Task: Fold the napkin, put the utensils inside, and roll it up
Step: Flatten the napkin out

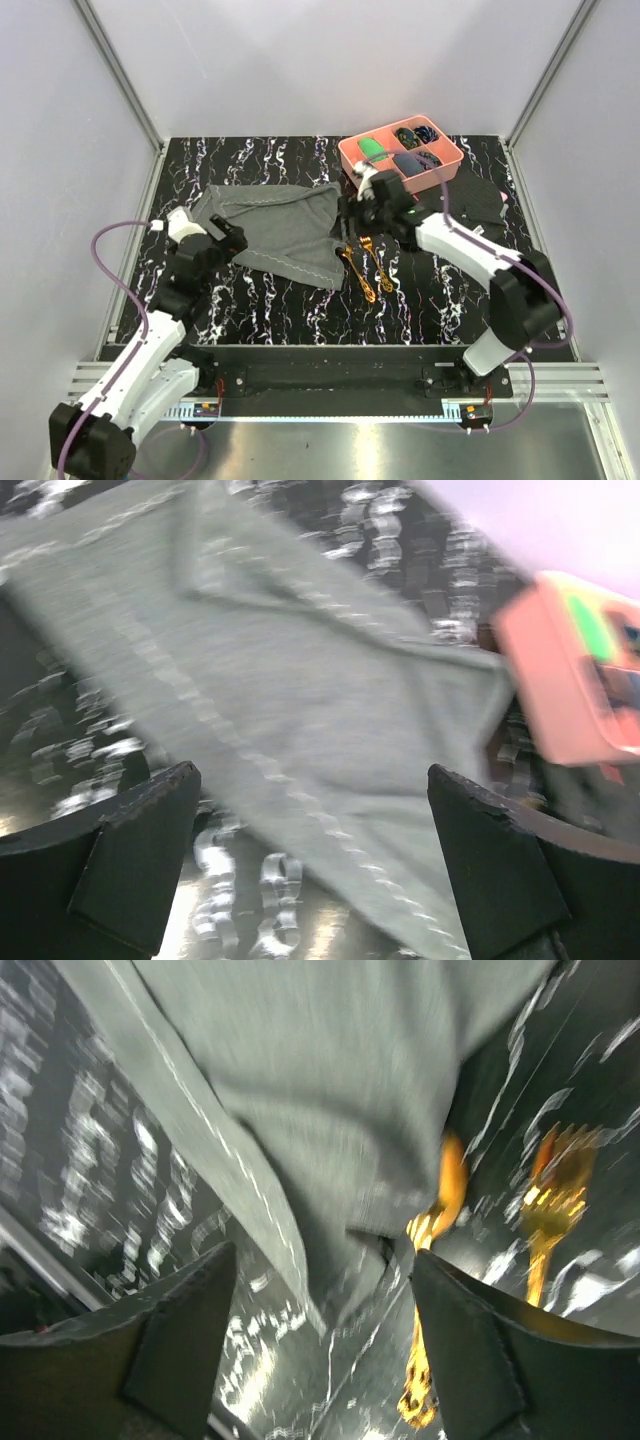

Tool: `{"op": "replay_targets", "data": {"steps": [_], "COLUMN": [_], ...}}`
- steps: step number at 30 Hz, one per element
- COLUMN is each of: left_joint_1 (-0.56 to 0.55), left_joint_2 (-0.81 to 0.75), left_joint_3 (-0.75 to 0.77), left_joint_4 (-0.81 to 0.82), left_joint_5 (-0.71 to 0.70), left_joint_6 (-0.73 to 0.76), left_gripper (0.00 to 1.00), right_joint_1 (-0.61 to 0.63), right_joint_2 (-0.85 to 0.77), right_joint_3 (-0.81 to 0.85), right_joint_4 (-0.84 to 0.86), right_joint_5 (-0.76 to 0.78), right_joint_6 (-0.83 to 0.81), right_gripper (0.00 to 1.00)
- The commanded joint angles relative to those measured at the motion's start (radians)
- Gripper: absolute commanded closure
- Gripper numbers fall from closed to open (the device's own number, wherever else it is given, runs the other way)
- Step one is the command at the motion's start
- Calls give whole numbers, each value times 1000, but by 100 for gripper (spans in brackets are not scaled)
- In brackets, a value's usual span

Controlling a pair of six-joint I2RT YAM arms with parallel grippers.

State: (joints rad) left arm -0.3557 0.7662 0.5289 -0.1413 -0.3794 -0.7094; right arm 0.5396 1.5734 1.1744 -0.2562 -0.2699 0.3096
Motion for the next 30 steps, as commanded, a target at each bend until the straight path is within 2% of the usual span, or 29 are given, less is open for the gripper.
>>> {"op": "replay_targets", "data": {"steps": [1, 12, 23, 30], "left_joint_1": [110, 264, 331, 356], "left_joint_2": [39, 168, 205, 226], "left_joint_3": [-49, -44, -15, 14], "left_joint_4": [-32, 80, 72, 63], "left_joint_5": [161, 349, 335, 343], "left_joint_6": [-12, -18, 7, 10], "left_gripper": [1, 1, 1, 1], "right_joint_1": [105, 191, 198, 214], "right_joint_2": [36, 25, 68, 99], "right_joint_3": [8, -114, -110, -133], "right_joint_4": [-77, -71, -52, -14], "right_joint_5": [78, 93, 37, 26], "right_joint_6": [-1, 40, -12, -30], "right_gripper": [23, 34, 42, 43]}}
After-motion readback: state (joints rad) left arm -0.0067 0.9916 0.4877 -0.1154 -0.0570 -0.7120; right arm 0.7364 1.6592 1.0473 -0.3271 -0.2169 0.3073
